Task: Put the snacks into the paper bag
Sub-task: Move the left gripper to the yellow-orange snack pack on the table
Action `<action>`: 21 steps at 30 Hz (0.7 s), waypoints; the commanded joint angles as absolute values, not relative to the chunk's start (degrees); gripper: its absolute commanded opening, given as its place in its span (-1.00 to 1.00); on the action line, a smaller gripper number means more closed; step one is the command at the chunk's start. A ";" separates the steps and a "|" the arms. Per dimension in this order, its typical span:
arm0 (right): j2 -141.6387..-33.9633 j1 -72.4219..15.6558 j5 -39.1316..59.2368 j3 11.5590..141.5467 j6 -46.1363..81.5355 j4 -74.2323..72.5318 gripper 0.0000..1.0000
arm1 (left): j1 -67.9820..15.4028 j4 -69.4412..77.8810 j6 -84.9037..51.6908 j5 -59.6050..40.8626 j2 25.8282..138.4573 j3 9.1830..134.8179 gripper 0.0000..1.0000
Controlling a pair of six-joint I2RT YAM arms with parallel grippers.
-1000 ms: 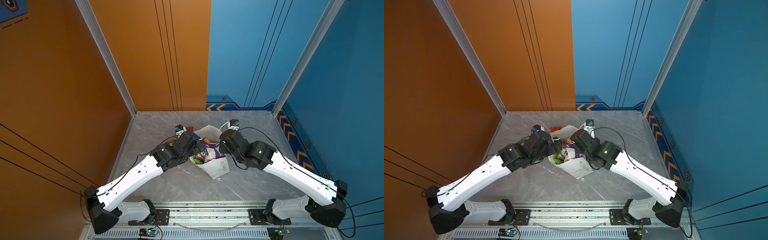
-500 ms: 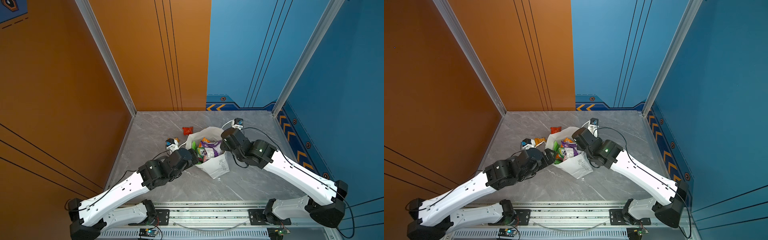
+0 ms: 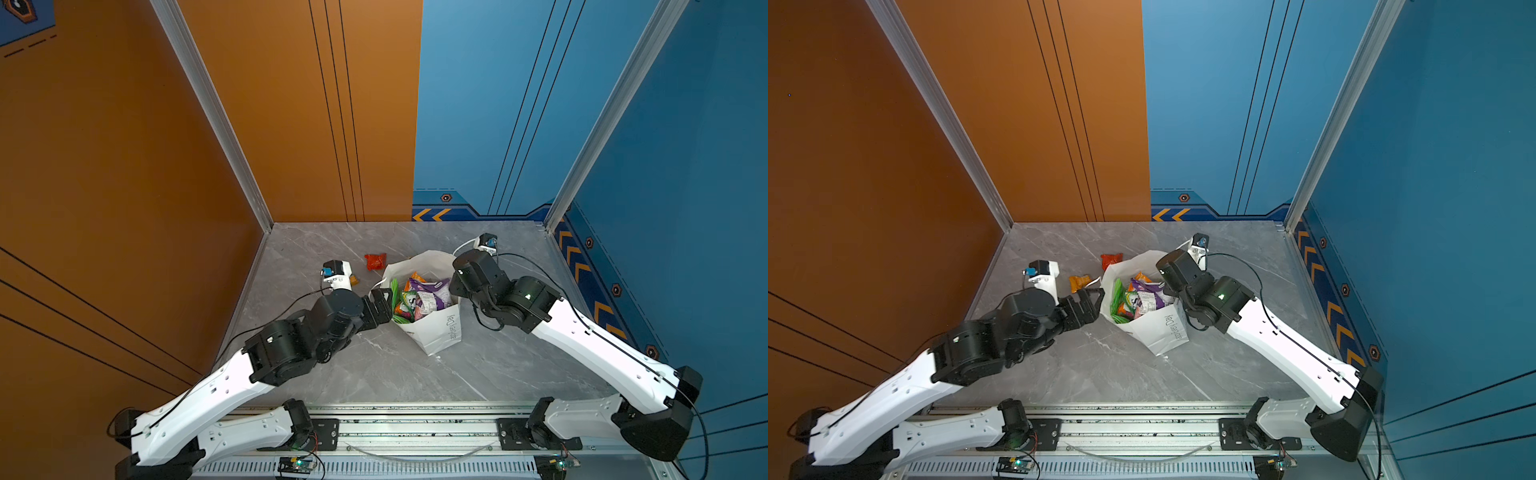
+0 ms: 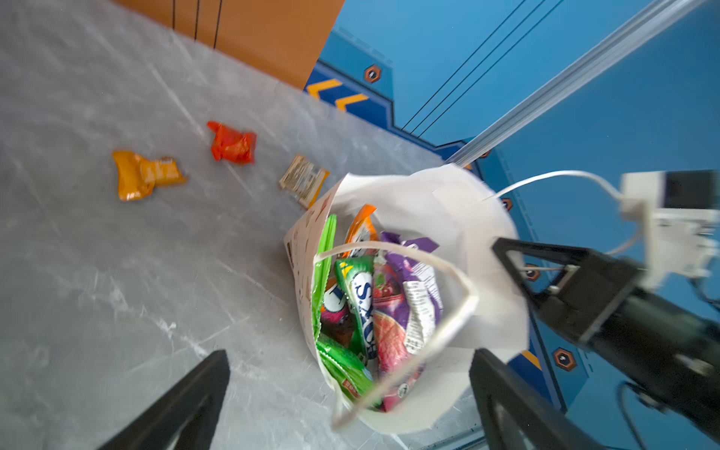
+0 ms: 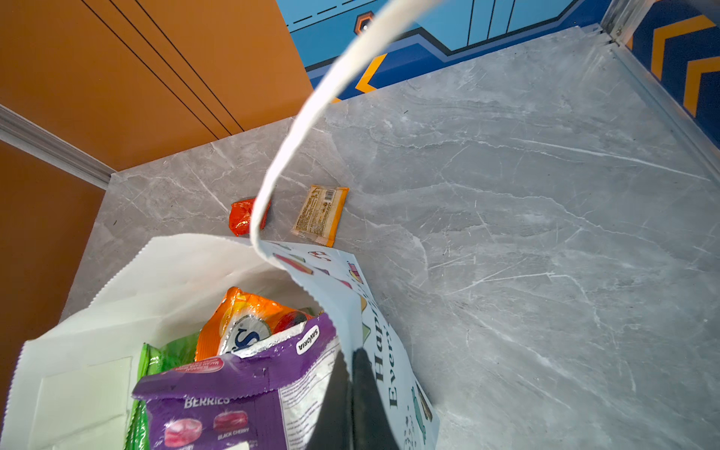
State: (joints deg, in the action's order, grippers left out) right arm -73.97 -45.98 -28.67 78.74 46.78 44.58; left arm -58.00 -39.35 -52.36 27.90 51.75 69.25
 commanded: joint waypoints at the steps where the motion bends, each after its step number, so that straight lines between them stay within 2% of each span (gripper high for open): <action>1: -70.28 -43.66 -29.34 77.91 45.92 41.65 -1.00 | -58.51 -36.42 -42.07 29.49 49.03 72.25 0.96; 7: -66.70 -38.40 -25.56 74.07 45.65 42.67 -1.00 | -54.96 -41.20 -38.85 36.07 47.35 74.19 0.96; 9: -65.63 -36.28 -23.28 72.81 45.22 43.26 -1.00 | -51.88 -43.24 -38.94 34.91 47.54 74.00 0.96; 16: -61.26 -30.36 -16.64 69.41 41.49 45.43 -1.00 | -34.41 -48.20 -39.83 18.90 48.43 68.19 0.96; 21: -57.83 -29.01 -16.12 68.42 39.68 46.99 -1.00 | -24.91 -48.86 -38.20 9.95 48.94 62.76 0.96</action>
State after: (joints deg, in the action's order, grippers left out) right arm -60.62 -29.89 -16.29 68.47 41.87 46.24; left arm -27.77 -46.48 -40.03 17.56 48.69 64.58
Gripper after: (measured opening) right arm 0.047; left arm 0.978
